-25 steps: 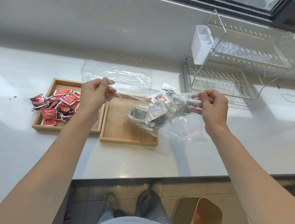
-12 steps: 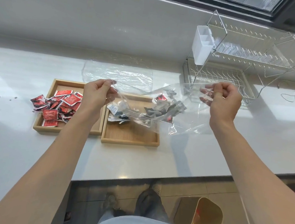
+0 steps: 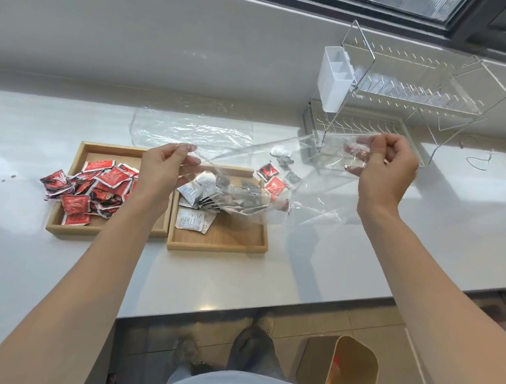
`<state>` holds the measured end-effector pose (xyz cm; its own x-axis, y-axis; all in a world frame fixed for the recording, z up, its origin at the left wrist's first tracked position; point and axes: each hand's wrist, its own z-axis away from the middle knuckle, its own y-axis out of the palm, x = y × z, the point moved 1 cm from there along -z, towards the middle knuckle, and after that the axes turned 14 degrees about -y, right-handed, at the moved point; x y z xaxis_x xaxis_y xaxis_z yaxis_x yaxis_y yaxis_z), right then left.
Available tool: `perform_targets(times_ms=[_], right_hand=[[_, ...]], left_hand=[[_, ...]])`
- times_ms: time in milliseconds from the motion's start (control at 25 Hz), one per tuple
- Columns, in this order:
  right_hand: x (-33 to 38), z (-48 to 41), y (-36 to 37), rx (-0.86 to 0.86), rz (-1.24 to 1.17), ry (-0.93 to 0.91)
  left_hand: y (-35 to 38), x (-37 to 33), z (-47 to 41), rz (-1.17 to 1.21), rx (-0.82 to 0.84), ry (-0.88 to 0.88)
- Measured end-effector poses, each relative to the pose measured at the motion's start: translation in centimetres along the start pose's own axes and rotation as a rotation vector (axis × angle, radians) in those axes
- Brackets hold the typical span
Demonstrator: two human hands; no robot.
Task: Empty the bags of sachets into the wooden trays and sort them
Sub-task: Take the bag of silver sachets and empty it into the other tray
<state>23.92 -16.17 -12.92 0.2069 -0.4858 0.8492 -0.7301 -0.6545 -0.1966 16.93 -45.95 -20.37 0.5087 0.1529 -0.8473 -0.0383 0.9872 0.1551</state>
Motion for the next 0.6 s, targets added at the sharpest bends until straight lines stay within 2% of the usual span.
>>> perform_targets(times_ms=[120, 400, 600], right_hand=[[0.6, -0.3, 0.1, 0.022, 0.028, -0.057], [1.8, -1.1, -0.3, -0.022, -0.018, -0.048], [2.5, -2.6, -1.2, -0.028, 0.104, -0.128]], left_hand=[[0.0, -0.4, 0.2, 0.024, 0.021, -0.012], [0.6, -0.8, 0.3, 0.020, 0.028, -0.034], [1.5, -1.6, 0.7, 0.007, 0.064, -0.010]])
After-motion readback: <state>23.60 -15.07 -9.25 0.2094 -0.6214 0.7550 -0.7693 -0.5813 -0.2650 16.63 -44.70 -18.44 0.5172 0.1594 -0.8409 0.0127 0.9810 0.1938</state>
